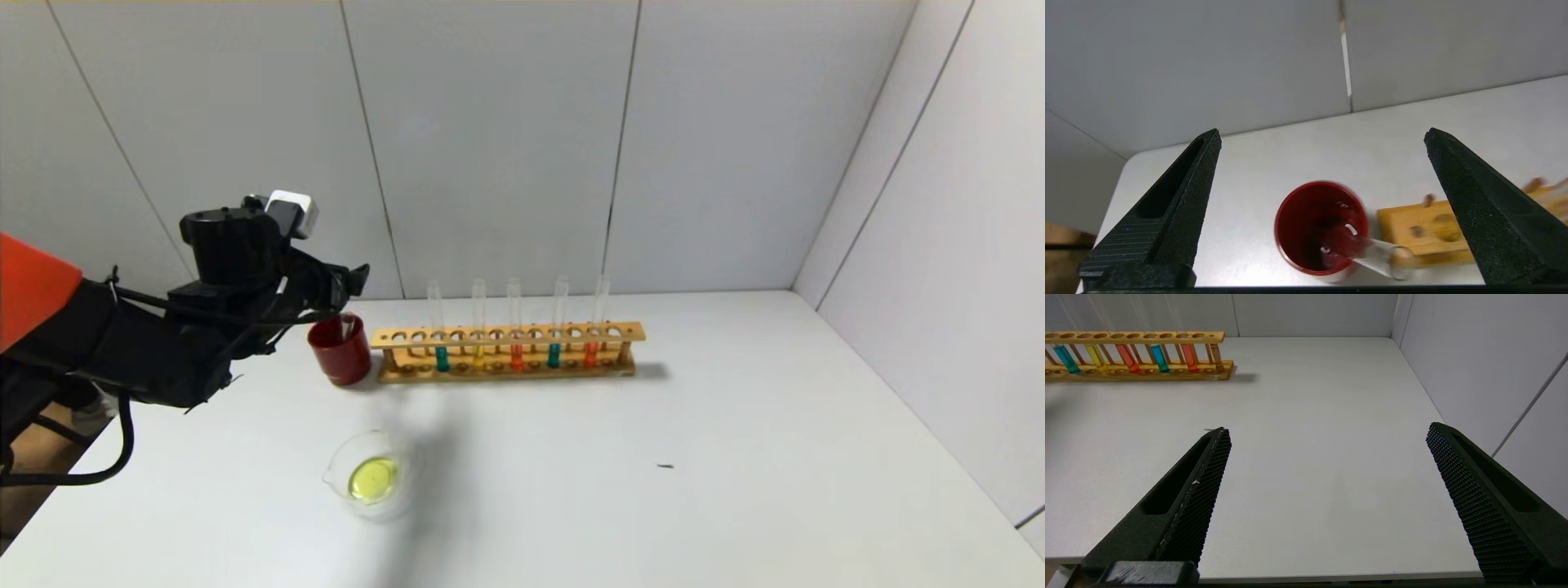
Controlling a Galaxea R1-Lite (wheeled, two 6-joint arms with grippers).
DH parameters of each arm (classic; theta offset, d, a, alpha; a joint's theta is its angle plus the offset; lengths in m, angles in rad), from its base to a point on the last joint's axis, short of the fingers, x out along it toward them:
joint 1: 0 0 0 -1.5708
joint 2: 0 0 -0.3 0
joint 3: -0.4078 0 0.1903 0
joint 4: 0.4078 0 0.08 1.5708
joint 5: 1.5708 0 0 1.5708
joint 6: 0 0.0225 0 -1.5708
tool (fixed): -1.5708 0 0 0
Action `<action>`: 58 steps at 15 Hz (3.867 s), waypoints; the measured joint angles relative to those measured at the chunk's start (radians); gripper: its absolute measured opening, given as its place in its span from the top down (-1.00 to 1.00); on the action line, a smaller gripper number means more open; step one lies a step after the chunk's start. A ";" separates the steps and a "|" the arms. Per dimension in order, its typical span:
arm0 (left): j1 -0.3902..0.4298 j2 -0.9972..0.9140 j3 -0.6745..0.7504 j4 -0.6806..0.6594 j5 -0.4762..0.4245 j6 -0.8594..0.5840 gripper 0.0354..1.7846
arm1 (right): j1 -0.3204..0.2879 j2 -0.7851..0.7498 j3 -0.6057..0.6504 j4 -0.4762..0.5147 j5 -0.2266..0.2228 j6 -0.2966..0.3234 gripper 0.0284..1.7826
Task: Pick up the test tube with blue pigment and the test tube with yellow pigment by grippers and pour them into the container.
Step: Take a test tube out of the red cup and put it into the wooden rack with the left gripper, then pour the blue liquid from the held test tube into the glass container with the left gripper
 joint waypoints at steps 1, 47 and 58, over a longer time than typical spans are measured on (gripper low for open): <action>-0.023 -0.034 0.000 0.007 0.000 0.000 -0.96 | 0.000 0.000 0.000 0.000 0.000 0.000 -0.96; -0.193 0.212 -0.219 0.099 -0.108 -0.099 0.65 | 0.000 0.000 0.000 0.000 0.000 0.000 -0.96; -0.192 -0.034 -0.277 0.133 -0.111 -0.013 0.65 | 0.000 0.000 0.000 0.000 0.000 0.000 -0.96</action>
